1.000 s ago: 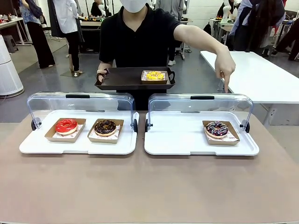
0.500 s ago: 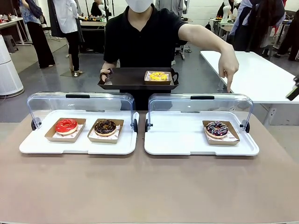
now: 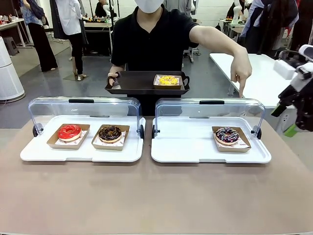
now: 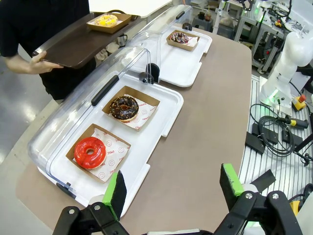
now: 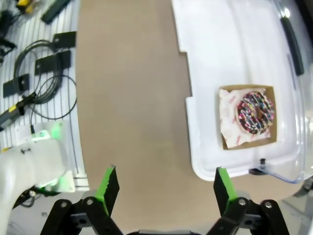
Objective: Provide the desired donut to the person.
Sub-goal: Pick up and lift the Paper togo box containing the Donut pointed at by the person.
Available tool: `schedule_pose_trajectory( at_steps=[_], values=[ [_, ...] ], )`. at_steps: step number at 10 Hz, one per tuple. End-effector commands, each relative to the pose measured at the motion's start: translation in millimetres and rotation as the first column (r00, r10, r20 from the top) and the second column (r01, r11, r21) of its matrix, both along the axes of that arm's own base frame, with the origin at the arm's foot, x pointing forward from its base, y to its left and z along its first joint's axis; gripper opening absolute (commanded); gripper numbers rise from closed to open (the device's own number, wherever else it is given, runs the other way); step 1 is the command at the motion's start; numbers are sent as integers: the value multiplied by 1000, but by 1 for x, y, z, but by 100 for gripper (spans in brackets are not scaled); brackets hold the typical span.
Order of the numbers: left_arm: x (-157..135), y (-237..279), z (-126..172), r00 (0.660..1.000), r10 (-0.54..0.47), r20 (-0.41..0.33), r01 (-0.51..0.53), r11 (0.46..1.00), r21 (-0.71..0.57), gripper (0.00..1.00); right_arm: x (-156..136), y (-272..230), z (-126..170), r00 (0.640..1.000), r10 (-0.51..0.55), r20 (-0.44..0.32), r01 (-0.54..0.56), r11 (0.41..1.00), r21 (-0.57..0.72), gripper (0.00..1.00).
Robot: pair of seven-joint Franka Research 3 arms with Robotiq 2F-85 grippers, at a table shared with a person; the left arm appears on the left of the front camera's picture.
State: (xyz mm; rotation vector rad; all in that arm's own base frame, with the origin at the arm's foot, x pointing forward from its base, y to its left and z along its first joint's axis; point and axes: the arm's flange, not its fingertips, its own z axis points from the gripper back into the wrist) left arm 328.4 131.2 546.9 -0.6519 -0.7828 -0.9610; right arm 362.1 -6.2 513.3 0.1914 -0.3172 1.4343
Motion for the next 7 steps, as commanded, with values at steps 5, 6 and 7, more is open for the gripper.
schedule_pose_trajectory(
  at_steps=[5,6,7],
  values=[
    [0,1,-1,1000,-6,18,6,1000,-16,100,5,6,-8,1000,-26,-13,26,1000,-17,100],
    [0,1,-1,1000,-6,18,6,1000,-16,100,5,6,-8,1000,-26,-13,26,1000,-17,100],
    [0,1,-1,1000,-6,18,6,1000,-16,100,5,6,-8,1000,-26,-13,26,1000,-17,100]
  ],
)
